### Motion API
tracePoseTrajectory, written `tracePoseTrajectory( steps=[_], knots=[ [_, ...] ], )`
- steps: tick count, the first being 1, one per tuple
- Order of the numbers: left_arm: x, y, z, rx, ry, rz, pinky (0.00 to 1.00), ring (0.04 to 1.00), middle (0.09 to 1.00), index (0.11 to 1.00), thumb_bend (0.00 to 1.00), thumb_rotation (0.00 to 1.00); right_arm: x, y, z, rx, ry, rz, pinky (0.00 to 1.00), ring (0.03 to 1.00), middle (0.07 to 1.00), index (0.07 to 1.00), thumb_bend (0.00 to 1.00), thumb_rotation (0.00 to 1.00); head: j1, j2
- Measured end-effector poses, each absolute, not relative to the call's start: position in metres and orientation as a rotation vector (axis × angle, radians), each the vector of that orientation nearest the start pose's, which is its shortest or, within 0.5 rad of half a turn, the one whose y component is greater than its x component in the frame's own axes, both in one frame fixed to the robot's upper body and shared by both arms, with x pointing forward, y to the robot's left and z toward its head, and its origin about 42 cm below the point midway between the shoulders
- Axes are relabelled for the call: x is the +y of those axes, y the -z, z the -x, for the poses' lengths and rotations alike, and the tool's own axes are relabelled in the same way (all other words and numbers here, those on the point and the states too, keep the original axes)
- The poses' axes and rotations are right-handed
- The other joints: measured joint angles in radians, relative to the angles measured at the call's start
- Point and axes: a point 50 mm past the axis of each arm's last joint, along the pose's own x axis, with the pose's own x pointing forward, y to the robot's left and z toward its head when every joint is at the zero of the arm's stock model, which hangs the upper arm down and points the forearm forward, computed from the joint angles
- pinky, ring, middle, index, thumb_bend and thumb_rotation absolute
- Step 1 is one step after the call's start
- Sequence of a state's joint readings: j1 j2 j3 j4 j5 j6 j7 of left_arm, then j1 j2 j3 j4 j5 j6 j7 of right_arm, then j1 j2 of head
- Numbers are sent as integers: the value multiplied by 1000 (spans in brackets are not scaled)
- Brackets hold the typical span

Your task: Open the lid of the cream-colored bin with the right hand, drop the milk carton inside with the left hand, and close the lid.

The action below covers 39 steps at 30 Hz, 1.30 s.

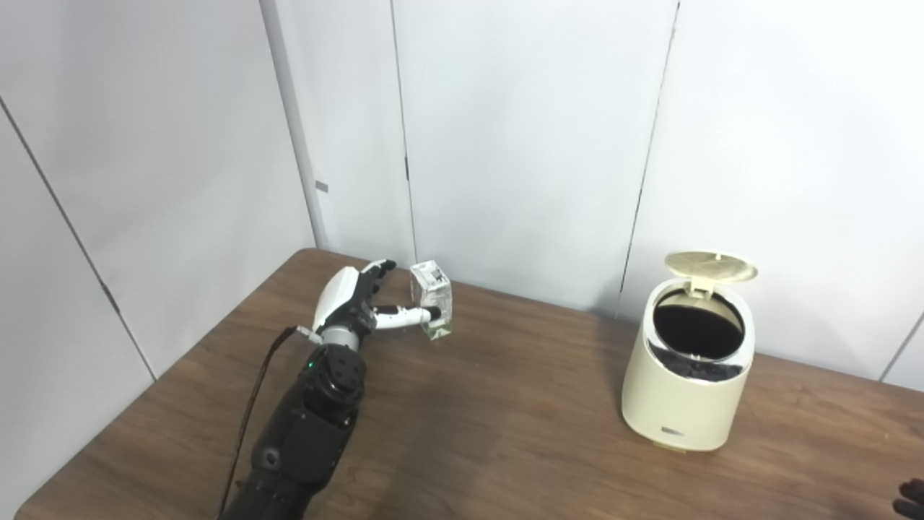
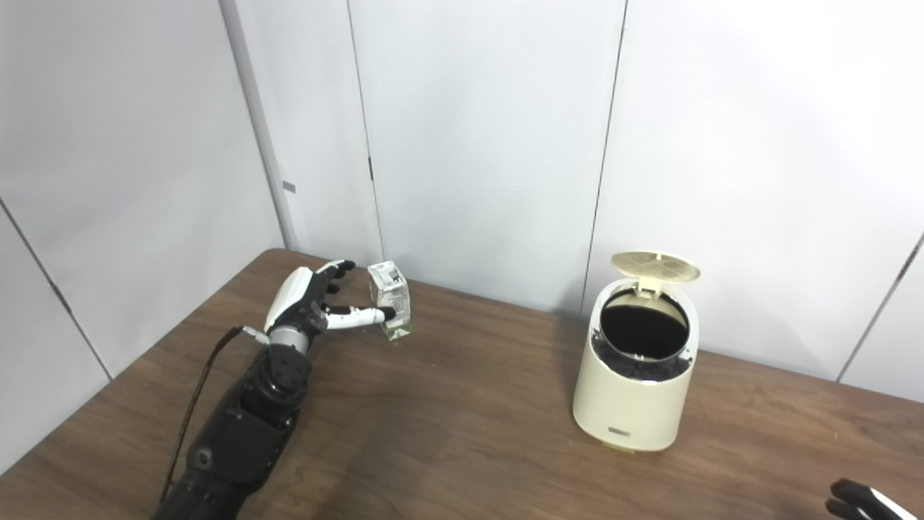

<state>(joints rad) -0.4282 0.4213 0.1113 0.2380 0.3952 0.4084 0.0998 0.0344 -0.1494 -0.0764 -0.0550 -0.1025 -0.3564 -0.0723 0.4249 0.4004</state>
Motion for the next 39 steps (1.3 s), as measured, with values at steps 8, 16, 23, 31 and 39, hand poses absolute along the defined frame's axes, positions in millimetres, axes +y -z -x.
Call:
tracePoseTrajectory(
  steps=[8, 16, 23, 31, 39],
  knots=[
    [373, -199, -417, 169, -369, -767, 781, 910, 932, 927, 1000, 374, -278, -132, -268, -389, 112, 250, 543, 706, 737, 709, 237, 621, -11, -3],
    [373, -193, -420, 210, -367, -758, 765, 913, 940, 940, 1000, 369, -278, -132, -268, -391, 114, 249, 534, 701, 731, 701, 242, 603, -21, -2],
    [379, -190, -426, 256, -391, -746, 734, 891, 923, 934, 986, 378, -278, -132, -268, -391, 114, 249, 518, 694, 730, 700, 266, 602, -29, -3],
    [383, -190, -430, 257, -438, -698, 666, 819, 876, 919, 889, 281, -277, -132, -268, -389, 113, 247, 535, 706, 738, 702, 248, 582, -40, -5],
    [383, -190, -435, 259, -472, -661, 641, 807, 872, 927, 920, 347, -275, -132, -268, -391, 92, 240, 555, 729, 763, 719, 227, 594, -45, -5]
  ],
)
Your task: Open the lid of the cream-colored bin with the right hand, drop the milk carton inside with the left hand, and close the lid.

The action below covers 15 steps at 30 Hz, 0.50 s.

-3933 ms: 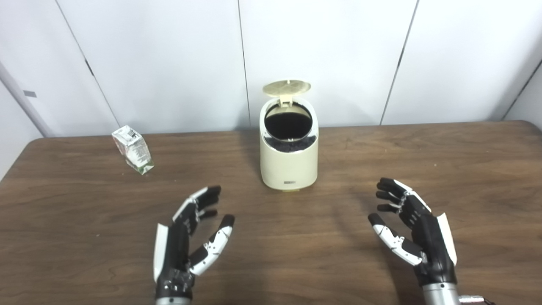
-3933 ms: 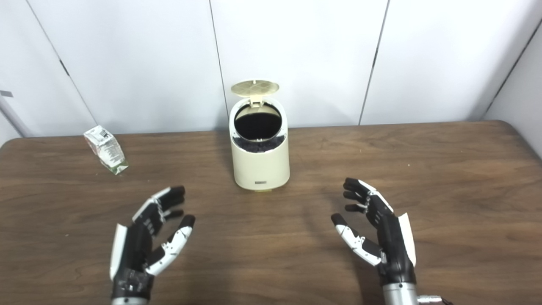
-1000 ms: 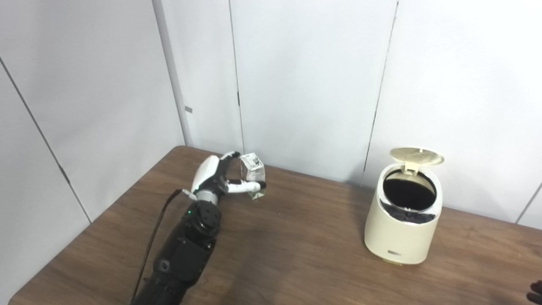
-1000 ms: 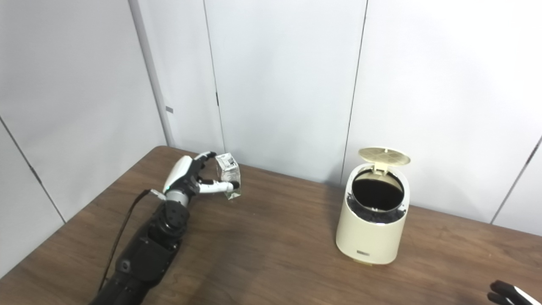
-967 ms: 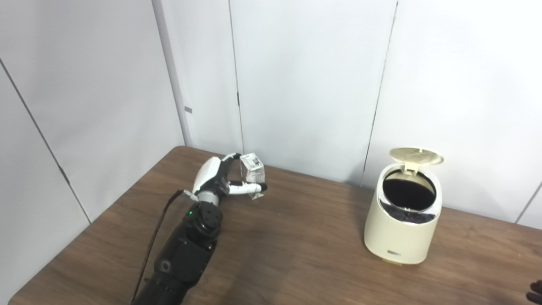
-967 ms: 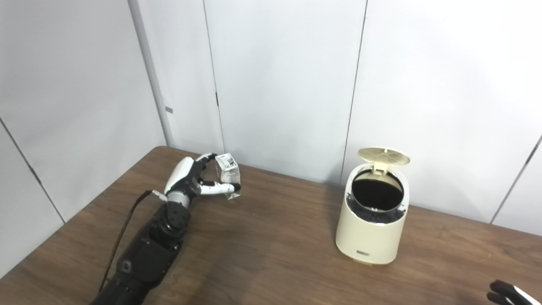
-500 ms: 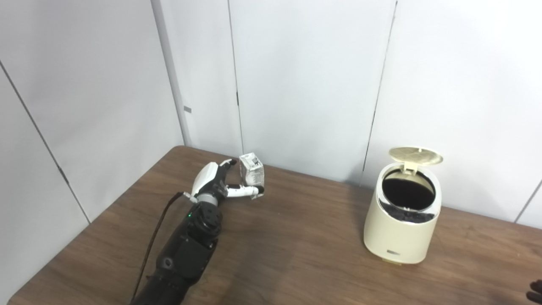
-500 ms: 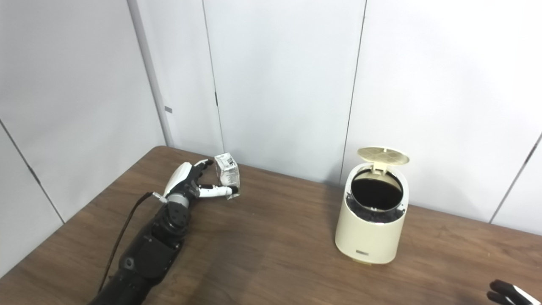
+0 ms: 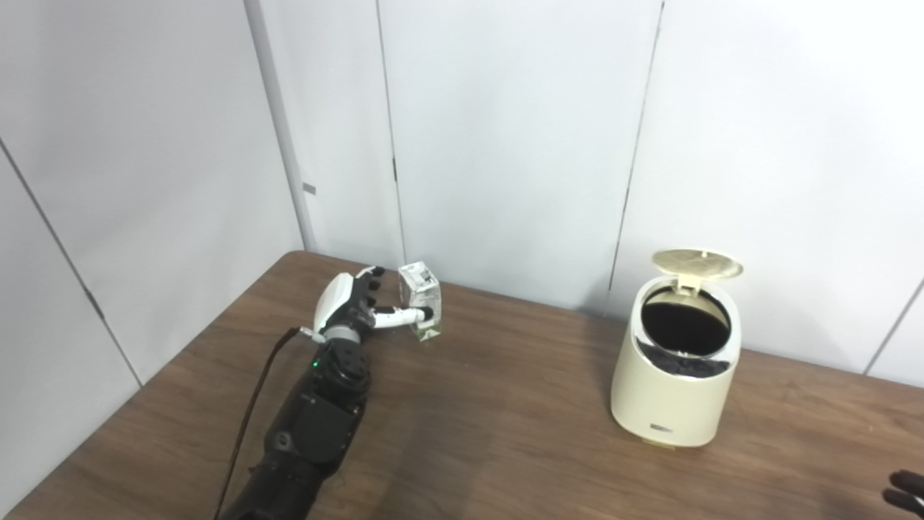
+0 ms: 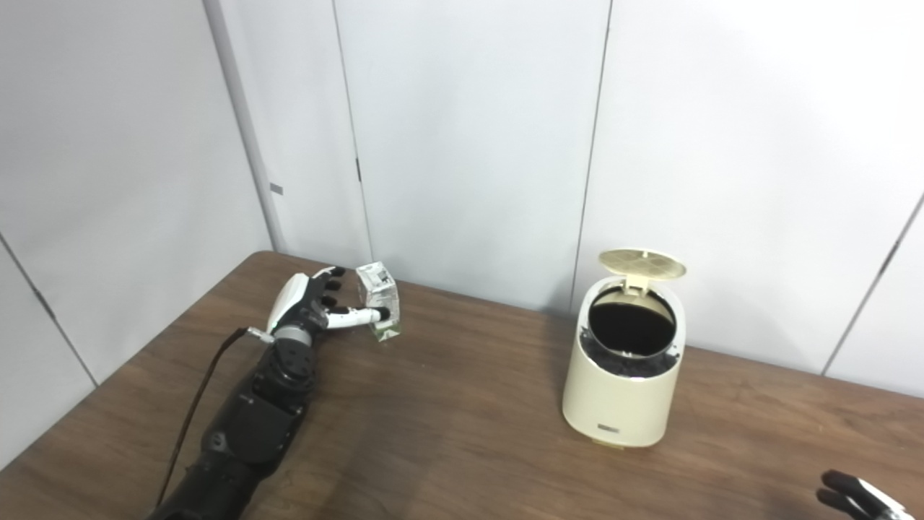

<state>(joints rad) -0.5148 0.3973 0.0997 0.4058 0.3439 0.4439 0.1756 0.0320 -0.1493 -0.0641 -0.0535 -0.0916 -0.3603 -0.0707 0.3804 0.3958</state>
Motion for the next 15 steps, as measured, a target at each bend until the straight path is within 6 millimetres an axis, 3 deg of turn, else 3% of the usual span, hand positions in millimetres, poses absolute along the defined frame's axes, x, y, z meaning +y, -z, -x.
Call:
tracePoseTrajectory(
  steps=[5, 9, 15],
  knots=[
    [382, -191, -437, 258, -471, -646, 625, 771, 843, 909, 971, 364, -275, -132, -267, -379, 89, 250, 576, 743, 775, 732, 215, 633, -5, 0],
    [379, -191, -439, 256, -462, -625, 610, 742, 811, 875, 925, 299, -274, -131, -265, -344, 96, 284, 574, 742, 776, 738, 190, 607, -8, 0],
    [373, -191, -441, 248, -438, -604, 604, 743, 820, 867, 941, 292, -274, -130, -264, -318, 107, 295, 585, 747, 779, 741, 177, 561, -12, 3]
  ],
)
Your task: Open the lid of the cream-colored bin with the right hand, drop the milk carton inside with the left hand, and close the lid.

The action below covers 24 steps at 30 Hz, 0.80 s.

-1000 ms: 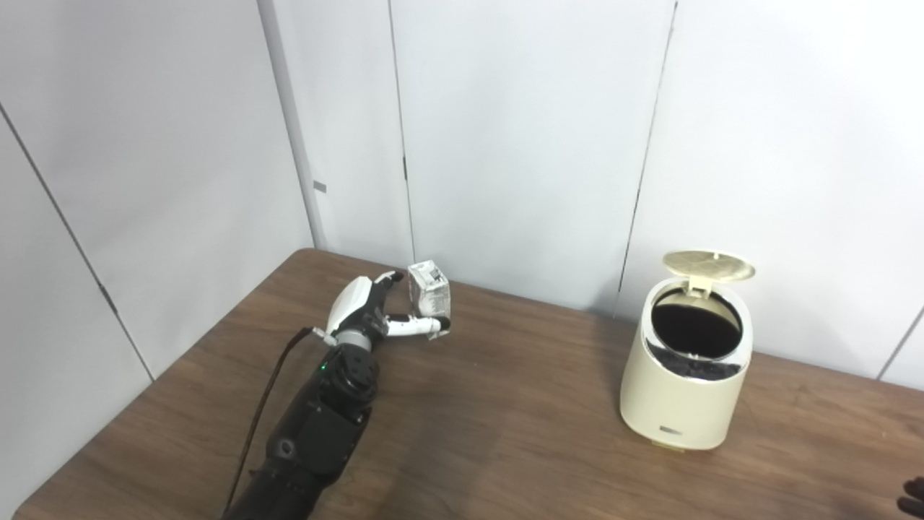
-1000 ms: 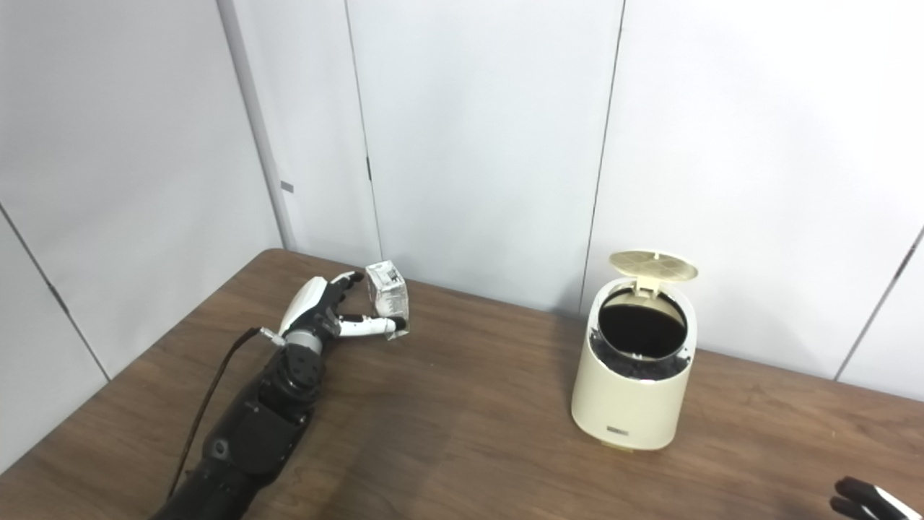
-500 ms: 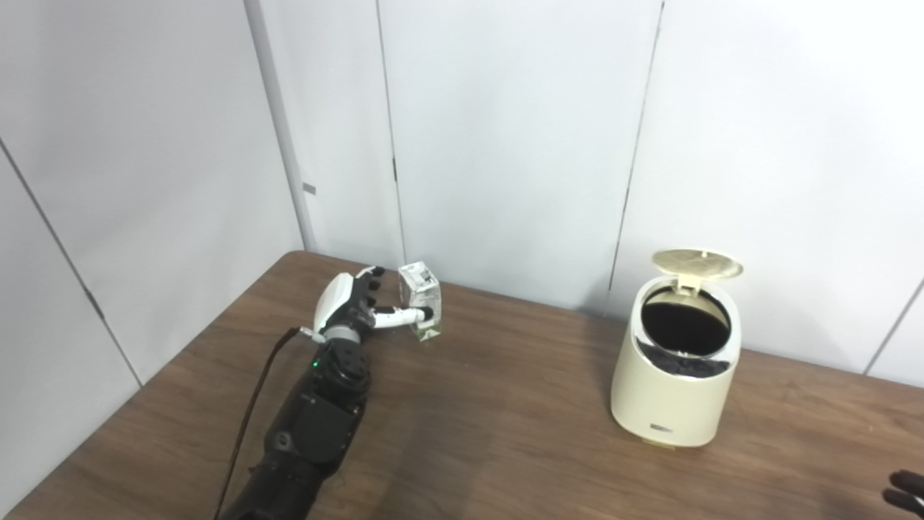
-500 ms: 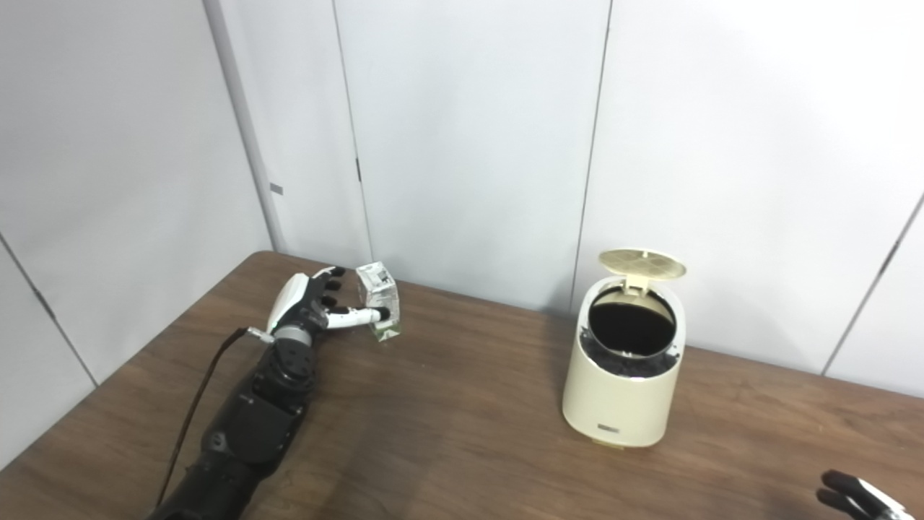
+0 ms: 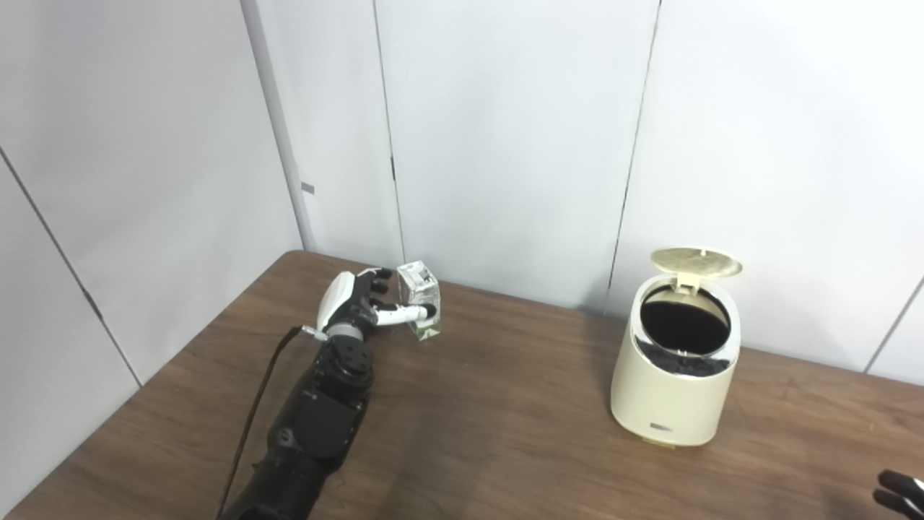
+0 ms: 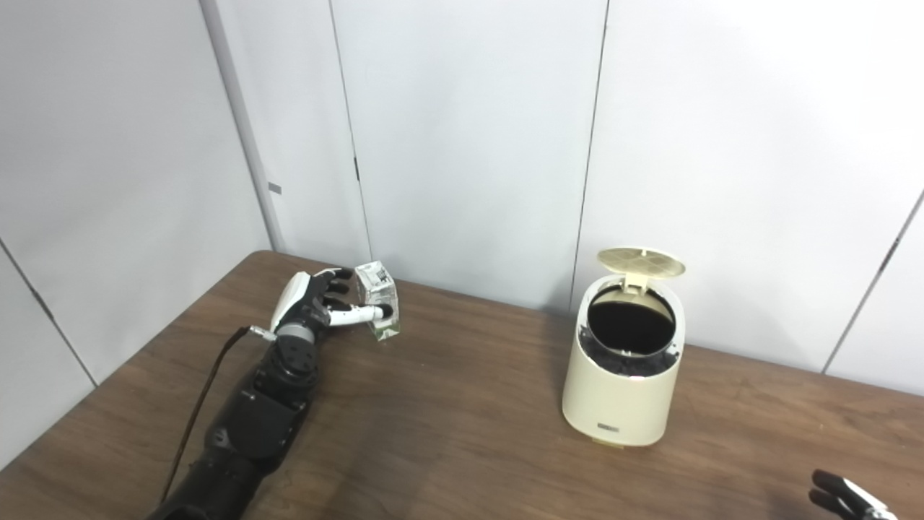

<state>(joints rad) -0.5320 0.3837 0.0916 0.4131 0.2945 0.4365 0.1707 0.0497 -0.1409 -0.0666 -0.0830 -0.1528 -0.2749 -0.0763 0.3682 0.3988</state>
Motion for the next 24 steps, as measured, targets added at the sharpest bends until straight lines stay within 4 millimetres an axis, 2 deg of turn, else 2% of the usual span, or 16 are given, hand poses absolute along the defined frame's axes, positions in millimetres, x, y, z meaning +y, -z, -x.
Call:
tracePoseTrajectory(
  steps=[8, 14, 22, 24],
  knots=[
    [358, -190, -446, 212, -398, -561, 612, 734, 783, 816, 941, 207, -271, -130, -261, -313, 112, 297, 580, 742, 772, 735, 159, 517, -5, 0],
    [344, -186, -448, 183, -385, -529, 626, 746, 789, 820, 926, 178, -270, -130, -262, -315, 110, 297, 577, 741, 773, 741, 147, 511, -14, 2],
    [344, -186, -448, 172, -379, -520, 619, 737, 778, 810, 914, 173, -269, -130, -261, -313, 110, 311, 586, 734, 766, 737, 156, 509, -18, 6],
    [344, -184, -449, 165, -378, -513, 588, 706, 753, 780, 870, 142, -269, -130, -261, -313, 110, 313, 587, 738, 768, 741, 159, 532, -21, 5]
  ],
)
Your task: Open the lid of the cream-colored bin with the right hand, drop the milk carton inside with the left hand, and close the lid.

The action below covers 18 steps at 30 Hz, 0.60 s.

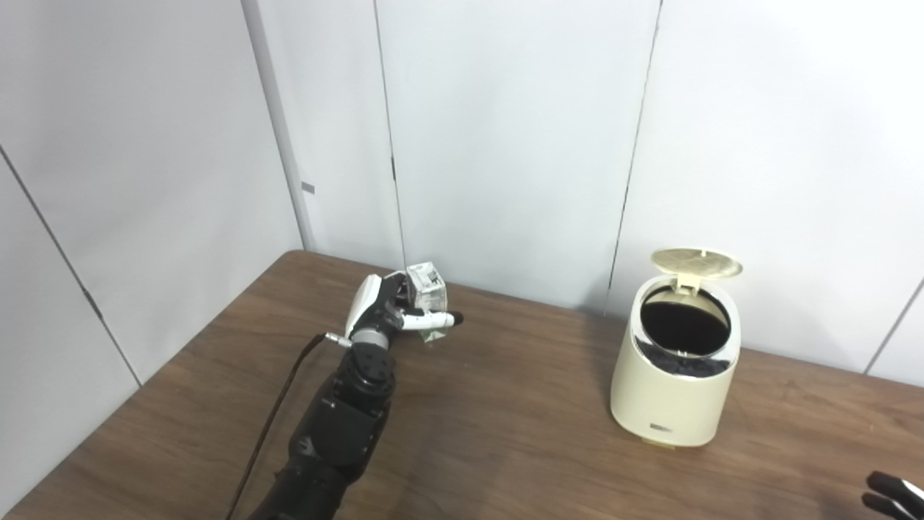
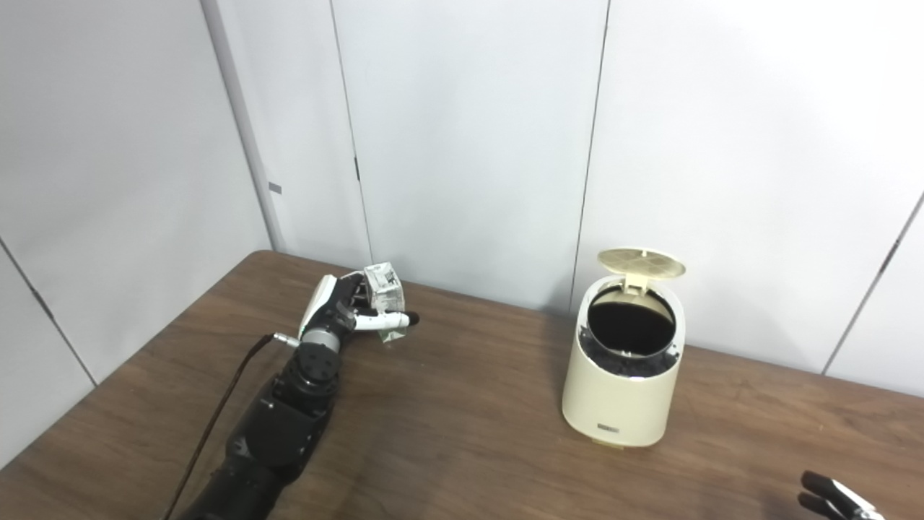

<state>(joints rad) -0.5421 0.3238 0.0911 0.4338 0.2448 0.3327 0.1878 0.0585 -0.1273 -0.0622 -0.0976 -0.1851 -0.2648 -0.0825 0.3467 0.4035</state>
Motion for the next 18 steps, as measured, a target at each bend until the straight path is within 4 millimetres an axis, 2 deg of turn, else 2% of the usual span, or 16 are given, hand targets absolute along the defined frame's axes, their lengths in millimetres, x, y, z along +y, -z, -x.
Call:
tracePoseTrajectory(
  steps=[3, 4, 5, 6, 10, 18],
  knots=[
    [345, -181, -449, 133, -426, -511, 496, 599, 648, 662, 769, 29, -268, -130, -261, -311, 108, 312, 598, 747, 775, 750, 146, 542, -2, 0],
    [344, -180, -449, 117, -455, -507, 470, 569, 622, 580, 645, 38, -268, -130, -261, -311, 107, 309, 598, 748, 776, 752, 143, 535, -2, 2],
    [344, -179, -449, 104, -487, -511, 439, 531, 549, 525, 571, 15, -268, -130, -261, -312, 106, 307, 592, 741, 769, 746, 141, 524, -2, 2],
    [344, -178, -449, 94, -519, -508, 427, 517, 527, 504, 546, 7, -268, -130, -261, -313, 104, 305, 589, 739, 766, 743, 142, 518, -2, 2],
    [342, -170, -450, 74, -607, -460, 474, 558, 544, 458, 515, 0, -267, -130, -261, -315, 103, 307, 574, 728, 757, 741, 151, 526, -5, 0],
    [343, -169, -451, 43, -627, -421, 477, 559, 548, 450, 514, 0, -266, -130, -261, -313, 97, 313, 577, 731, 768, 749, 145, 468, -6, -3]
  ],
)
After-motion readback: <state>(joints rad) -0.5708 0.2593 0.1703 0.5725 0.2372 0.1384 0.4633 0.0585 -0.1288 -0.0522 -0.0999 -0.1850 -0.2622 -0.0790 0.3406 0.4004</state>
